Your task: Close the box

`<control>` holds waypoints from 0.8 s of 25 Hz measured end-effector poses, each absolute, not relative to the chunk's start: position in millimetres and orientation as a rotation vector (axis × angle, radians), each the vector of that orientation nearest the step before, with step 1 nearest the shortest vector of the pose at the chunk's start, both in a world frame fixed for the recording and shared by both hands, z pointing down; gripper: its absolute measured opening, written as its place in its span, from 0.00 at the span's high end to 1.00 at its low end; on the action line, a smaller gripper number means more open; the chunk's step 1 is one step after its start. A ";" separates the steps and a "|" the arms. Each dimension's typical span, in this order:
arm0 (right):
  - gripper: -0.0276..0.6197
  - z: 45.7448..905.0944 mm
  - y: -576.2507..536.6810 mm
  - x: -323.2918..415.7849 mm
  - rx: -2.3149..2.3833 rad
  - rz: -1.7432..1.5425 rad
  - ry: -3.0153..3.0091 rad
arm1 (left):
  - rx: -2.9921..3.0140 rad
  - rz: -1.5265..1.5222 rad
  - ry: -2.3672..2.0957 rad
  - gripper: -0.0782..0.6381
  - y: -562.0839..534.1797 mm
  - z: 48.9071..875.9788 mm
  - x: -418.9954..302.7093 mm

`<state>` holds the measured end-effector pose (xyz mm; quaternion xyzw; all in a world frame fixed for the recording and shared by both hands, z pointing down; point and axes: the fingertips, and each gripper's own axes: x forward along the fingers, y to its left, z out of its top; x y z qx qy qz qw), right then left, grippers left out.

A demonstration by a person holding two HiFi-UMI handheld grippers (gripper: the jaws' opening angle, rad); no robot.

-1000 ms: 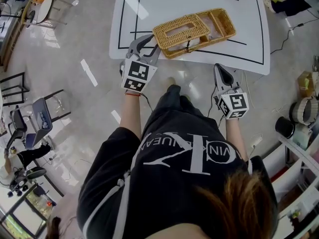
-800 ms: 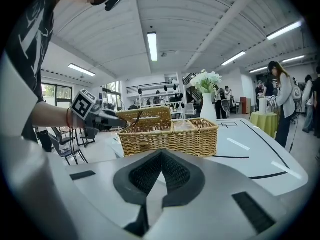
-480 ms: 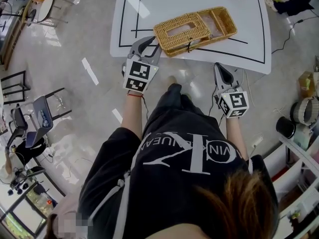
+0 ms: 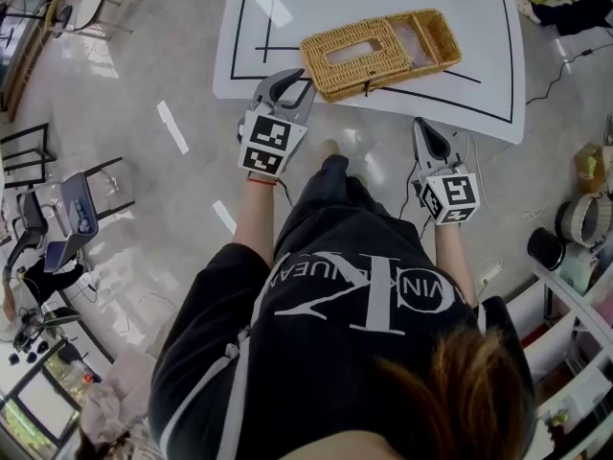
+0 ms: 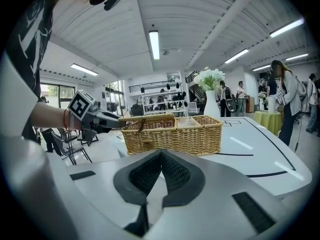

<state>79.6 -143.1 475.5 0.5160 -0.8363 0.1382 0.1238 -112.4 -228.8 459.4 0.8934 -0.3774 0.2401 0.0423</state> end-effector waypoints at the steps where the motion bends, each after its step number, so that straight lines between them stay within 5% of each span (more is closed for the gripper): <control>1: 0.96 476.7 -142.7 79.7 1.501 0.404 -2.439 | 2.731 0.737 -1.153 0.74 -227.0 460.9 -112.1; 20: 0.96 461.9 -161.4 67.7 1.468 0.346 -2.508 | 2.612 0.541 -1.269 0.79 -226.4 450.0 -145.4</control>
